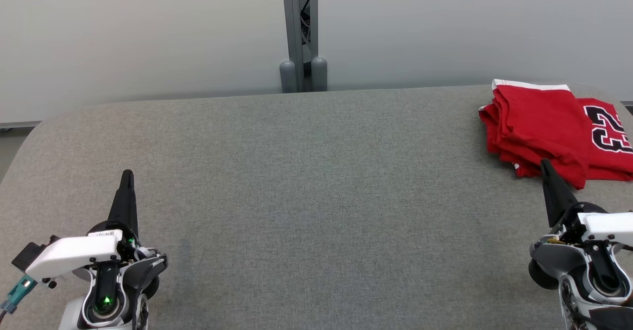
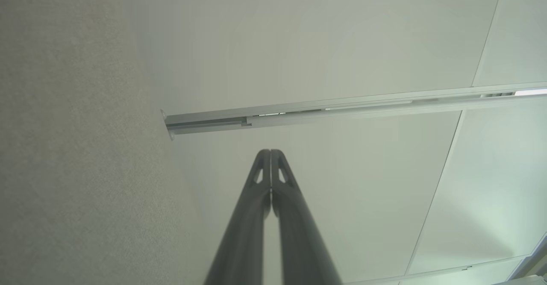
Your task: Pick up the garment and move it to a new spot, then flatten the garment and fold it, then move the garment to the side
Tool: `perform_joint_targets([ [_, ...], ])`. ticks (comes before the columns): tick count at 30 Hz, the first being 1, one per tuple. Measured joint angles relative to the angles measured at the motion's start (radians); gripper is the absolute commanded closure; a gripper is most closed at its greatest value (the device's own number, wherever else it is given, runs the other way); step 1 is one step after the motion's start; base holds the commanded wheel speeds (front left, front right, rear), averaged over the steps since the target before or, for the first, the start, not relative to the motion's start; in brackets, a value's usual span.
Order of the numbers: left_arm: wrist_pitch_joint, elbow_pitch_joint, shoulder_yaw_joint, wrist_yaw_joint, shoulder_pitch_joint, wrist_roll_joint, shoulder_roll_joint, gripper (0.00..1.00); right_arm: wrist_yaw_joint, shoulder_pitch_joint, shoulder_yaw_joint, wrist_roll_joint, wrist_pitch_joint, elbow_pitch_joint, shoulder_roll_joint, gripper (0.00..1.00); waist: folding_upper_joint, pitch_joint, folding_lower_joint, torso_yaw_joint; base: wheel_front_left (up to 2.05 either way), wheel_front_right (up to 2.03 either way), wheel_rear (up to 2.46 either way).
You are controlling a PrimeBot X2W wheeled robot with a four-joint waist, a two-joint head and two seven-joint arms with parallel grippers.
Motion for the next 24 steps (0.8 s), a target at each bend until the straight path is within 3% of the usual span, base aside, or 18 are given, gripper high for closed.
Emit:
perform_joint_targets([
  [24,0.005,0.000,0.007,0.000,-0.001,0.002,-0.004,1.00,0.000,-0.002,-0.007,-0.002,0.004,0.000,0.003,1.00,0.0000,0.000,0.0000,0.000,0.00,0.00,0.00],
])
